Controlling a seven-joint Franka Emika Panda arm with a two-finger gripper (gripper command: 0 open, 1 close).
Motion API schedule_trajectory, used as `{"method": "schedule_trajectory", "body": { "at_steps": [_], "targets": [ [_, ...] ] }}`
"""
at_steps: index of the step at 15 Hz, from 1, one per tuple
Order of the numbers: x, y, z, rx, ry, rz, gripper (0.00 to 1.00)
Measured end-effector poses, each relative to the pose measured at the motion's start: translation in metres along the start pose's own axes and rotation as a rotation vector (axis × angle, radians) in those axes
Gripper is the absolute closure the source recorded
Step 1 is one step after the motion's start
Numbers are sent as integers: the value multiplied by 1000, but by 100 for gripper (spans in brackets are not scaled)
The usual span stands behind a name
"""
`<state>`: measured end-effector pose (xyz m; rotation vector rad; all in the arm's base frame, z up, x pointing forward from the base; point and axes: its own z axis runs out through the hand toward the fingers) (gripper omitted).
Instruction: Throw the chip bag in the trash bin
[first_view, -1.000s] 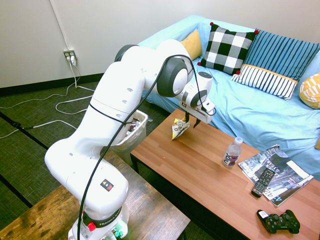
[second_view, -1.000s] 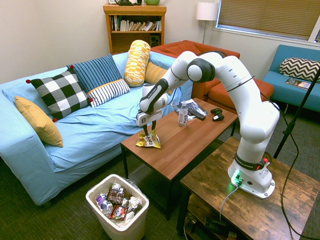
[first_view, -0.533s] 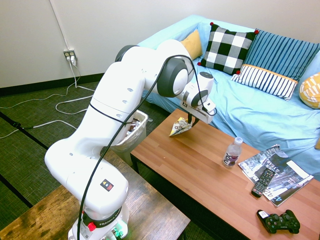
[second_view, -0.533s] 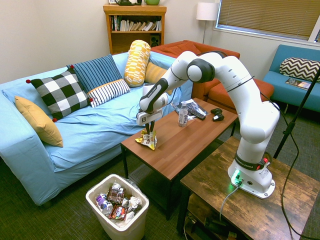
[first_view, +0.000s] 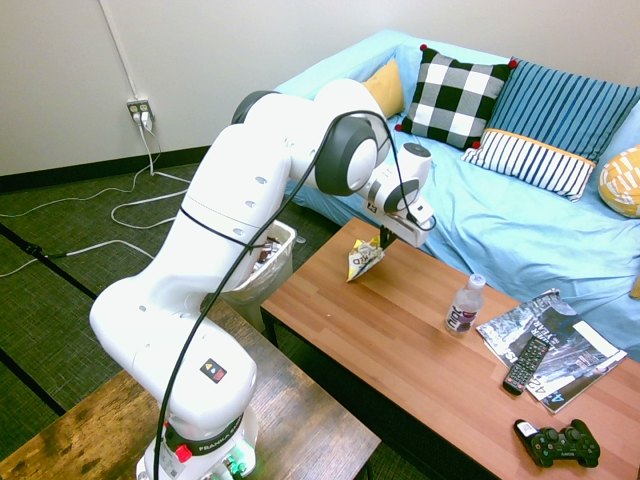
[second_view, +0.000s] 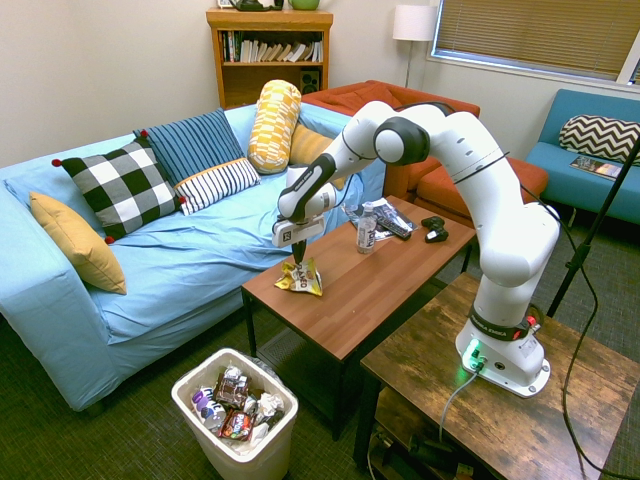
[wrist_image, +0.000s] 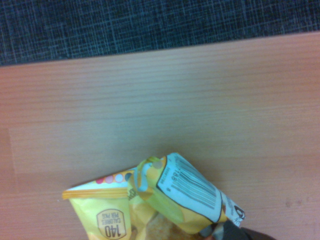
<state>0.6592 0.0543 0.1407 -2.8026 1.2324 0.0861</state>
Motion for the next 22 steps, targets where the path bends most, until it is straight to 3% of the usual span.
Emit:
{"method": "schedule_trajectory", "body": {
  "at_steps": [5,9,14,22],
  "targets": [
    [-5,-14,-54,51,15,-11,100],
    [-81,-63,-85,47,31,-108,100],
    [-227,-132,-45,-46,74,-237,100],
    [-378,-176,42,-149,100,-385,100]
  ]
}}
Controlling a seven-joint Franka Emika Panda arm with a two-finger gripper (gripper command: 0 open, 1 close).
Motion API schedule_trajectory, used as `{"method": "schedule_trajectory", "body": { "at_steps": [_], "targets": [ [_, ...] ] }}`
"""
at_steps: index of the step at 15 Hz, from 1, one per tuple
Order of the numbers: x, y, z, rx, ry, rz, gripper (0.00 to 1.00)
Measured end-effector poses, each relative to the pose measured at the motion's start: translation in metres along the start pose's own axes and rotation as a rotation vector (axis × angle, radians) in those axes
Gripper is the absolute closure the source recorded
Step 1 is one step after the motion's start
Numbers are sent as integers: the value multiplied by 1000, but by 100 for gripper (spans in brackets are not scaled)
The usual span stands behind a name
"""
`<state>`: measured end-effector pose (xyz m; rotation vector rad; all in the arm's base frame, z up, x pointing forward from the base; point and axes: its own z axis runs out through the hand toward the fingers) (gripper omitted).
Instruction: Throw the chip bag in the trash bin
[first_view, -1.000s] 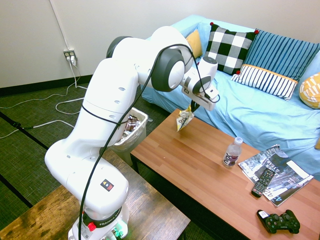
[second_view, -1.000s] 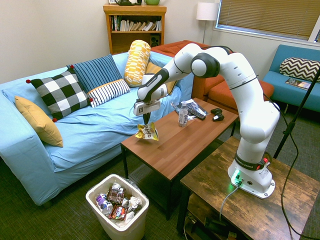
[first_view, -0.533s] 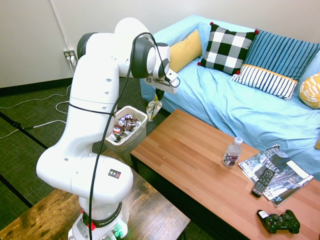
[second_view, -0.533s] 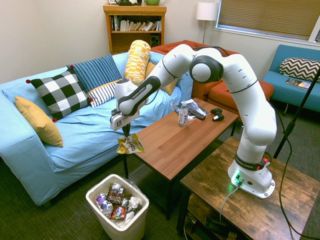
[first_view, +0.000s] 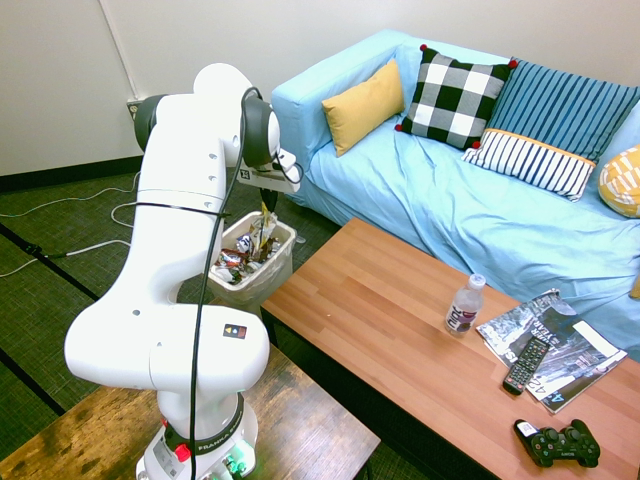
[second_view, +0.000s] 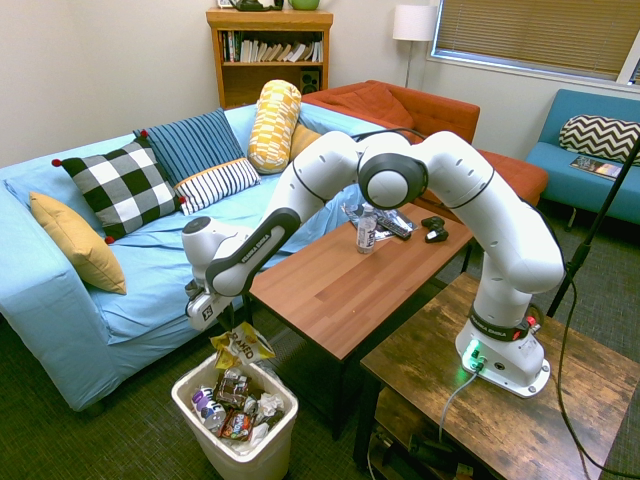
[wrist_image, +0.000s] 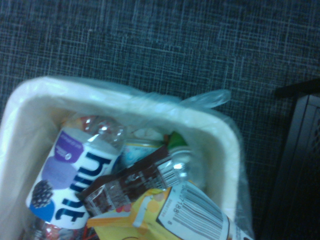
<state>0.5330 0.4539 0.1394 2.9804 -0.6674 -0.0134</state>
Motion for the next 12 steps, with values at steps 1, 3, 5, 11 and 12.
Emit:
{"method": "schedule_trajectory", "body": {
  "at_steps": [1,3,5,11,12],
  "targets": [
    [-6,-5,6,-9,3,-14,100],
    [-15,-13,17,-17,13,-39,0],
    [-18,-17,18,-14,19,-47,0],
    [-10,-23,6,-16,25,-39,0],
    [-10,-23,6,-16,25,-39,0]
  ]
}}
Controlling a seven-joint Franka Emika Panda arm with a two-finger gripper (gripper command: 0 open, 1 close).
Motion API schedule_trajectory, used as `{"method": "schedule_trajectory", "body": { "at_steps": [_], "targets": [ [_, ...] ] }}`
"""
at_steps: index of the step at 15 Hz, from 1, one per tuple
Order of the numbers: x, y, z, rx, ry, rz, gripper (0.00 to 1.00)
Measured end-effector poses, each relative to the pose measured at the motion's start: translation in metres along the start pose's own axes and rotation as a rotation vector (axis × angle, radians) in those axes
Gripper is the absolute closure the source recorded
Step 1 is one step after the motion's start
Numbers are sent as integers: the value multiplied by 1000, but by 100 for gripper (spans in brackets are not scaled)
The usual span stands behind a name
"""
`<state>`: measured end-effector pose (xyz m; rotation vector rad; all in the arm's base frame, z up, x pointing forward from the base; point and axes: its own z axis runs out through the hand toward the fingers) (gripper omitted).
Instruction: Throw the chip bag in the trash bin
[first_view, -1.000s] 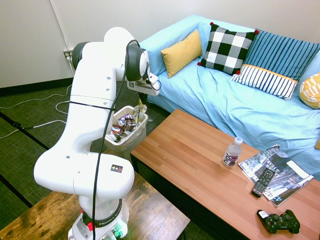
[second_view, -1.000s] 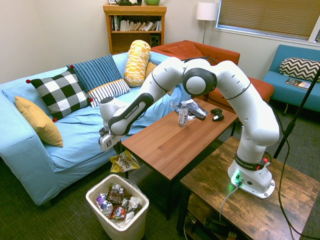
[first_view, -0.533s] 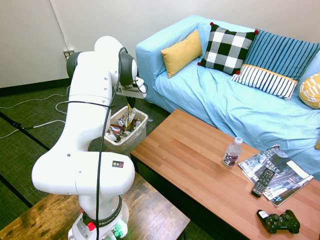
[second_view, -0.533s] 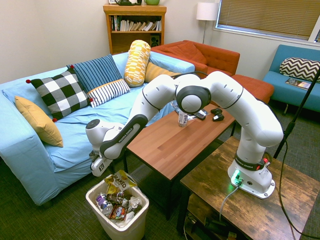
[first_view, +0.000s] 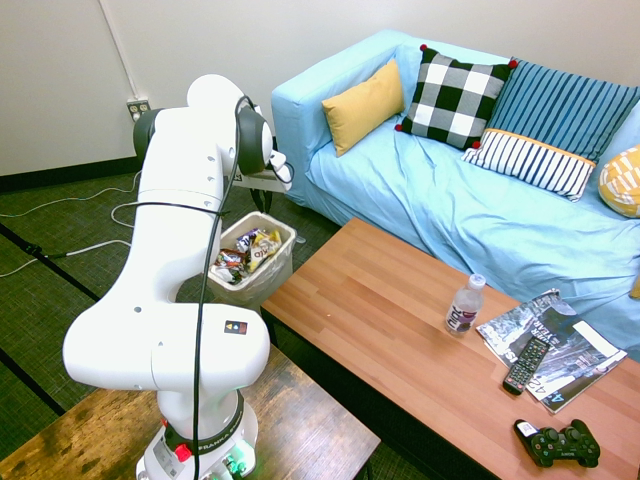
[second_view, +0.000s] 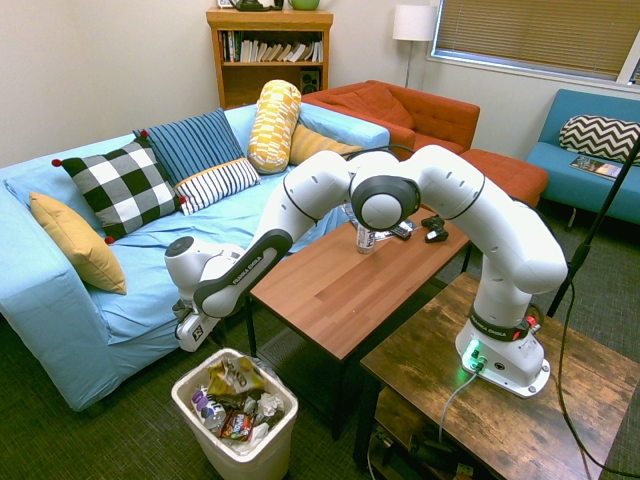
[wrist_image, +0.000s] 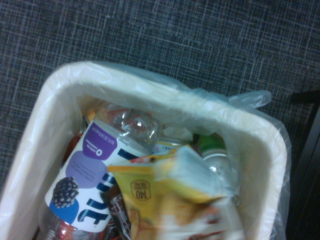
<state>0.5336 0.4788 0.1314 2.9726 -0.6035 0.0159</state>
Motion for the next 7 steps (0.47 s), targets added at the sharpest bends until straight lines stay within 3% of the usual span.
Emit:
{"method": "schedule_trajectory", "body": {
  "at_steps": [7],
  "targets": [
    [8,0,-22,10,62,42,0]
  ]
}}
